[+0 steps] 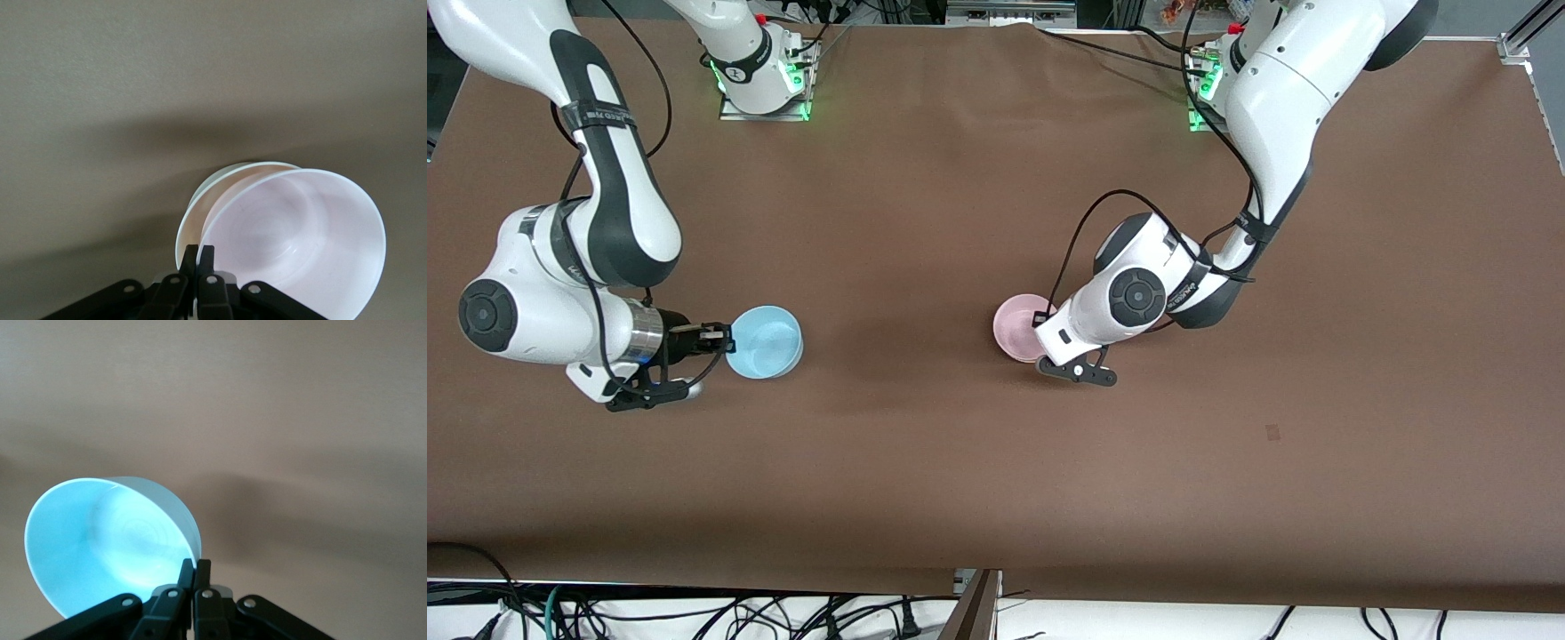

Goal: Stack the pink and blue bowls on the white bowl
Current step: 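Open the left gripper and lift away while the right gripper lifts the blue bowl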

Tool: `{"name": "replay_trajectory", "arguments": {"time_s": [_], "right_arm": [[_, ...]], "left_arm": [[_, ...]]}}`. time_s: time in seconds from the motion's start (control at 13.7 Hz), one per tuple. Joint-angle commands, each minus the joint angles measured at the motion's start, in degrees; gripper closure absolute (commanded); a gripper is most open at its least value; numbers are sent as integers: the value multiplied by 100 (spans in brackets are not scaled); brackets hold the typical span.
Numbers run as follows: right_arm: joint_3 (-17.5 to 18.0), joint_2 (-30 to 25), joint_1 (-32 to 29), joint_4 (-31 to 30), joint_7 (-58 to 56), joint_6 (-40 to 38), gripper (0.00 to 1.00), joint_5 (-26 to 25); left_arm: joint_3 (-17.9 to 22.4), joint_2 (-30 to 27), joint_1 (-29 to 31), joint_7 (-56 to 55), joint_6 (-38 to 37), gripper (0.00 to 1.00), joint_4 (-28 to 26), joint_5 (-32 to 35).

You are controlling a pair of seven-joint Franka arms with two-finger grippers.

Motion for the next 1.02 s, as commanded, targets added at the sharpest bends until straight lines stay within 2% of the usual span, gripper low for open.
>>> {"name": "replay_trajectory", "arguments": {"time_s": [0.0,0.07,0.15,0.22,0.36,0.58,0.88,0.95], "right_arm": [[186,35,-33,200,-31,-222,100,88],[256,35,-33,209,-23,-223,100,88],[326,35,-33,209,-14,-223,100,88],[371,35,-24,209,4,-223,100,140],[441,35,-6,209,169,-223,100,316],[538,35,195,218,749,-214,100,316],[547,35,731,218,1804,-109,100,316],[547,35,845,218,2041,-21,100,316]], "left_arm": [[61,57,-103,-158,28,96,118,138],[61,48,-94,-166,19,76,118,138],[61,13,-77,-158,-7,48,127,138],[61,-22,-42,-158,-33,0,127,138],[53,-144,-6,-158,-95,0,136,129],[61,-451,11,-167,-428,0,153,129],[70,-1286,467,-105,-1480,0,153,199],[61,-1470,599,-96,-1875,0,162,547]]}}
